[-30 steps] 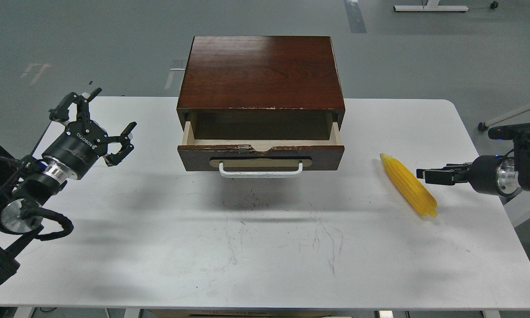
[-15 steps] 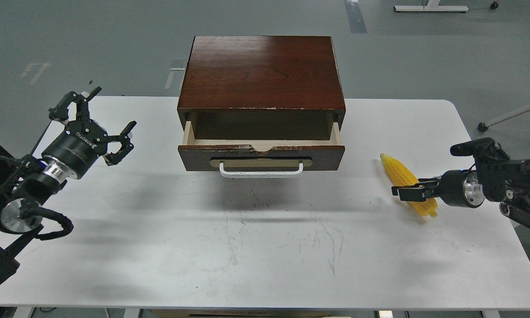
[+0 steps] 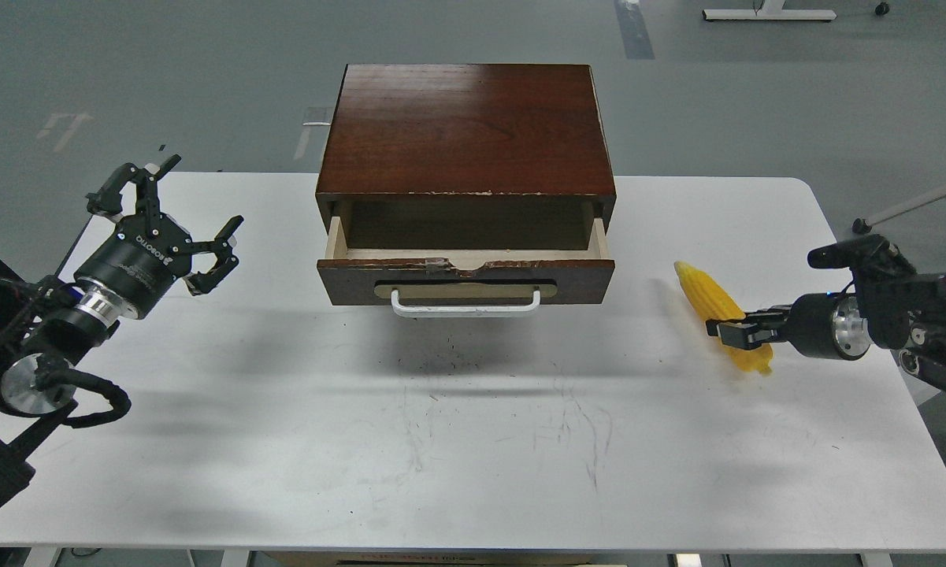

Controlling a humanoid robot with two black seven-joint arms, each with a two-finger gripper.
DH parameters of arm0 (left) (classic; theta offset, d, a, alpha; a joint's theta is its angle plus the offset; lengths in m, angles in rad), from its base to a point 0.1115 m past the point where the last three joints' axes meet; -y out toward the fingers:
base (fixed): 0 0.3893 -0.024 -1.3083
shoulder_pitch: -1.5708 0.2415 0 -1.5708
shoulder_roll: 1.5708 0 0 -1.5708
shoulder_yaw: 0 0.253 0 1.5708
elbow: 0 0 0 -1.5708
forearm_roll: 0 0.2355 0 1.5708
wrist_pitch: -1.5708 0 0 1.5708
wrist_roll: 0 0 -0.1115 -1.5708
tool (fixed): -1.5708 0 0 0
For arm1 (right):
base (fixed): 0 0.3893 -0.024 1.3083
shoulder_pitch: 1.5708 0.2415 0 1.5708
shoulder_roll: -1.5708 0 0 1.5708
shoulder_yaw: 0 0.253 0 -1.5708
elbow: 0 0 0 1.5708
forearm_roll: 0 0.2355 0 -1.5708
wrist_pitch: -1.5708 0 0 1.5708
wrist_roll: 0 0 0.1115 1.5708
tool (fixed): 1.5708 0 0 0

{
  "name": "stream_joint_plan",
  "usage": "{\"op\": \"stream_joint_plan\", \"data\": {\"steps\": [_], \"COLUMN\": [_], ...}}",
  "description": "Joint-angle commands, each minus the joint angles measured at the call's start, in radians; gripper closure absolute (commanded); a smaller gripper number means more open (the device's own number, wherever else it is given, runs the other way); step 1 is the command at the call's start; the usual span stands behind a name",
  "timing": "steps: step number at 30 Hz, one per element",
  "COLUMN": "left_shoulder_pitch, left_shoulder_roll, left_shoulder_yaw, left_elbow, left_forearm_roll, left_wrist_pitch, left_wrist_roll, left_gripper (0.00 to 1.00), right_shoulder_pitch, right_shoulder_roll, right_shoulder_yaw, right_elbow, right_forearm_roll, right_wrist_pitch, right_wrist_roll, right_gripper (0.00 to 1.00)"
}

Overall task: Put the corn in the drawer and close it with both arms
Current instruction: 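Close the right gripper around the middle of the corn cob, then lift the corn with the right gripper over the chest toward the drawer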

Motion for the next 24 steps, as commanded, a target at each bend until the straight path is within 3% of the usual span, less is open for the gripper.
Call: {"op": "stream_joint_plan", "data": {"steps": [1, 9, 24], "left_shoulder_pitch": [0.0, 0.0, -0.017], "left_shoulder_roll": [0.005, 0.013, 0.031], "left_shoulder_yaw": [0.0, 0.0, -0.003], "left_elbow": [0.0, -0.001, 0.0], "left_forearm_roll": [0.0, 0.0, -0.001], "left_wrist_pitch": [0.0, 0.0, 0.0], "left_wrist_roll": [0.0, 0.0, -0.001], "left_gripper": [0.01, 0.01, 0.01], "right_shoulder_pitch": [0.125, 0.399, 0.64], "right_shoulder_roll": [-0.011, 0.047, 0.417], "right_shoulder_yaw": [0.002, -0.015, -0.287], "right_elbow": [0.009, 0.067, 0.165], "right_forearm_roll": [0.006, 0.026, -0.025], "right_wrist_pitch": [0.002, 0.017, -0.032], "right_wrist_roll": [0.0, 0.0, 0.0], "right_gripper": [0.96, 0.96, 0.96]}}
